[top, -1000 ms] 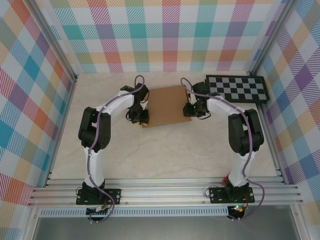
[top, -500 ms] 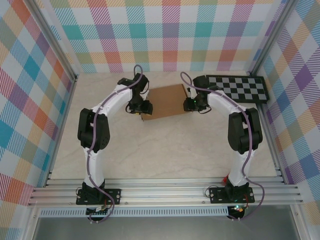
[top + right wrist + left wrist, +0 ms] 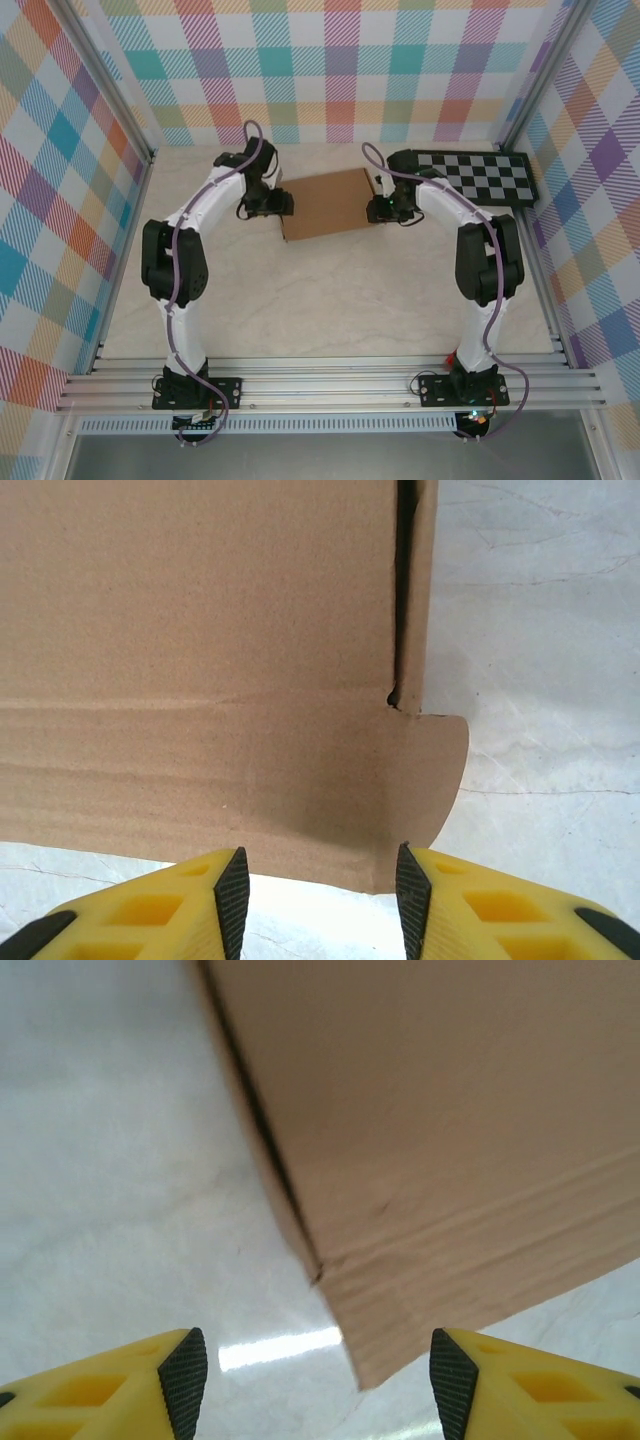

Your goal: Fold the paper box

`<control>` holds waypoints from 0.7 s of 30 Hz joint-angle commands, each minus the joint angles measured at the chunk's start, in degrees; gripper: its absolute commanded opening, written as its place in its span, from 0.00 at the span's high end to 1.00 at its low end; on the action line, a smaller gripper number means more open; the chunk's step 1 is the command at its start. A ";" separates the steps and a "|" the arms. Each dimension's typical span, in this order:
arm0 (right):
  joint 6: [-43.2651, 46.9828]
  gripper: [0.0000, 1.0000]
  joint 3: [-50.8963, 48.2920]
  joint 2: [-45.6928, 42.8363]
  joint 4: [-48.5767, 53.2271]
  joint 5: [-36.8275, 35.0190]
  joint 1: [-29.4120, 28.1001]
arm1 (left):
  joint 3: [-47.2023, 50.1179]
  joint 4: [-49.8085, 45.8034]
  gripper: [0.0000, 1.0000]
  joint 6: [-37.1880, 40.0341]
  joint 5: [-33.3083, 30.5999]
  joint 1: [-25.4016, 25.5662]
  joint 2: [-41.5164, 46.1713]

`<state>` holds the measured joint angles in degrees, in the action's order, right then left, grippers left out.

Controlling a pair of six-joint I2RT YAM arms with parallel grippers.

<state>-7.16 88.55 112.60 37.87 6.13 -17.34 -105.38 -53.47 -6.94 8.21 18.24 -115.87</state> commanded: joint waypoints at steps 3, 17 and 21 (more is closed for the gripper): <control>0.39 0.53 1.82 -2.45 2.80 2.84 2.18 | -12.32 7.32 0.36 8.84 -0.41 0.22 -6.68; 0.47 0.47 0.00 1.15 -2.22 7.39 2.58 | -21.06 7.08 0.34 13.71 0.99 0.04 -19.82; 0.79 0.47 -0.14 2.97 -3.66 7.84 2.59 | -18.70 7.86 0.34 12.54 1.95 0.04 -19.95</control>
<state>-7.11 88.62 113.47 35.75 12.16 -14.68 -123.74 -45.01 5.41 9.39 18.28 -136.25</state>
